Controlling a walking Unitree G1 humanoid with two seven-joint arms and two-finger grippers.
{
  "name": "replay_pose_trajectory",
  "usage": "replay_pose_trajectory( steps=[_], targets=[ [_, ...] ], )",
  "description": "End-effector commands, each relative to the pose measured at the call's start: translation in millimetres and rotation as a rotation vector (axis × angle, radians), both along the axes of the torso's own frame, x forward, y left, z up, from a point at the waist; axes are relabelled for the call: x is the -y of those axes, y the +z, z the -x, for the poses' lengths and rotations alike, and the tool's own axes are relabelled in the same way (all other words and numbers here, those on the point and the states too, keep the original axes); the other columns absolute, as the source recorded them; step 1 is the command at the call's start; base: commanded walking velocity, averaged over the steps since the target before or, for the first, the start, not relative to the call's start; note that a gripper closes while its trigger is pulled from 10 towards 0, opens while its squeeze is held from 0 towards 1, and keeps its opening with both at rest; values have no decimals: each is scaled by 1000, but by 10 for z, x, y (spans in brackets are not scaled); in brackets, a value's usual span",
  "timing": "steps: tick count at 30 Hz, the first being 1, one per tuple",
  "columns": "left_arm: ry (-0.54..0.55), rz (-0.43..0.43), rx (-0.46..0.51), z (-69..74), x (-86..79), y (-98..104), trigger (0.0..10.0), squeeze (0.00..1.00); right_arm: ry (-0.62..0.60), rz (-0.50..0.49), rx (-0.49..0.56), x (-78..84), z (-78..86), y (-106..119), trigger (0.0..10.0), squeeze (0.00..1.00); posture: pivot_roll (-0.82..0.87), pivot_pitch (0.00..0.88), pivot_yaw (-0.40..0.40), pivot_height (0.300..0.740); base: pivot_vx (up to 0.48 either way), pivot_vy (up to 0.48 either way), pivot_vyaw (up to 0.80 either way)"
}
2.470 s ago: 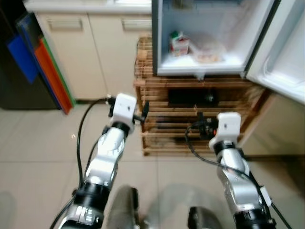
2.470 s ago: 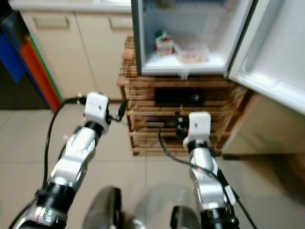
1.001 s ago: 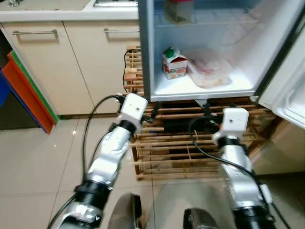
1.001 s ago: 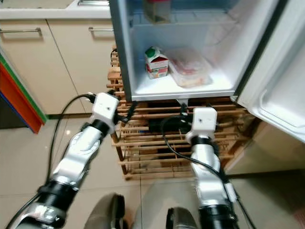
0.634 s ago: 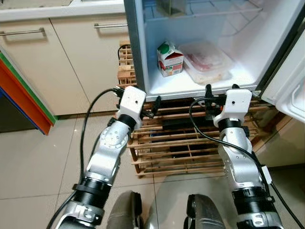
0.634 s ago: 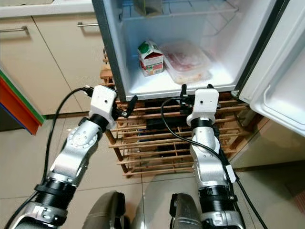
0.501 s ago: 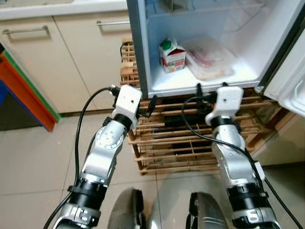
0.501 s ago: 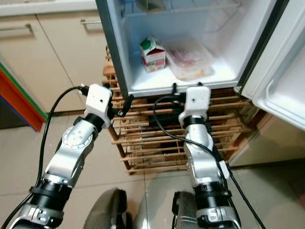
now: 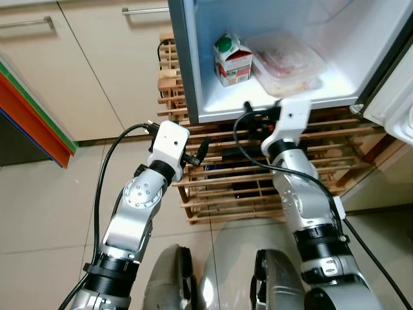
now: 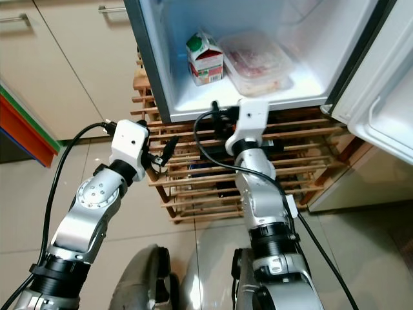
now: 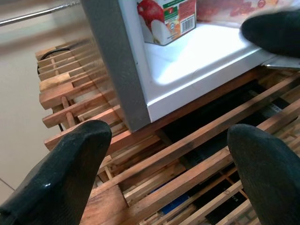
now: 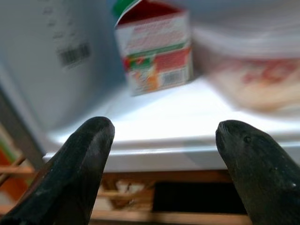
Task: Restocking fridge
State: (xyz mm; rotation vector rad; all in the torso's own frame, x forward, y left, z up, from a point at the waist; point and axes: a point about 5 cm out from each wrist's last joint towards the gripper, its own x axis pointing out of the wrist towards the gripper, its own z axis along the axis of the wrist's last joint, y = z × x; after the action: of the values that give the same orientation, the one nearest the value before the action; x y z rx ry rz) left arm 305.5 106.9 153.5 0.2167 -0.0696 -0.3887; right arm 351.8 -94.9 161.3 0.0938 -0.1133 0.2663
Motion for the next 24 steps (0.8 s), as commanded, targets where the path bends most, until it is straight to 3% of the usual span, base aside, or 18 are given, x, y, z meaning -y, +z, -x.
replay_pose_trajectory(
  steps=[1,9,16,24],
  targets=[
    [-10,-12,-10,41,4,-21,10000,0,26,1,7,-46,-25,30,10000,0,161,232,85,645,0,0,0],
    [-12,-10,-30,118,13,-32,10000,0,87,10,36,-125,-141,199,10000,0,171,247,74,645,0,0,0],
    [-3,-9,-39,162,-8,-43,10000,0,104,31,99,-102,-253,330,10000,0,183,251,72,645,0,0,0],
    [7,-17,-47,196,-22,-45,10000,0,4,128,117,183,-386,344,10000,0,192,247,63,645,0,0,0]
  ],
)
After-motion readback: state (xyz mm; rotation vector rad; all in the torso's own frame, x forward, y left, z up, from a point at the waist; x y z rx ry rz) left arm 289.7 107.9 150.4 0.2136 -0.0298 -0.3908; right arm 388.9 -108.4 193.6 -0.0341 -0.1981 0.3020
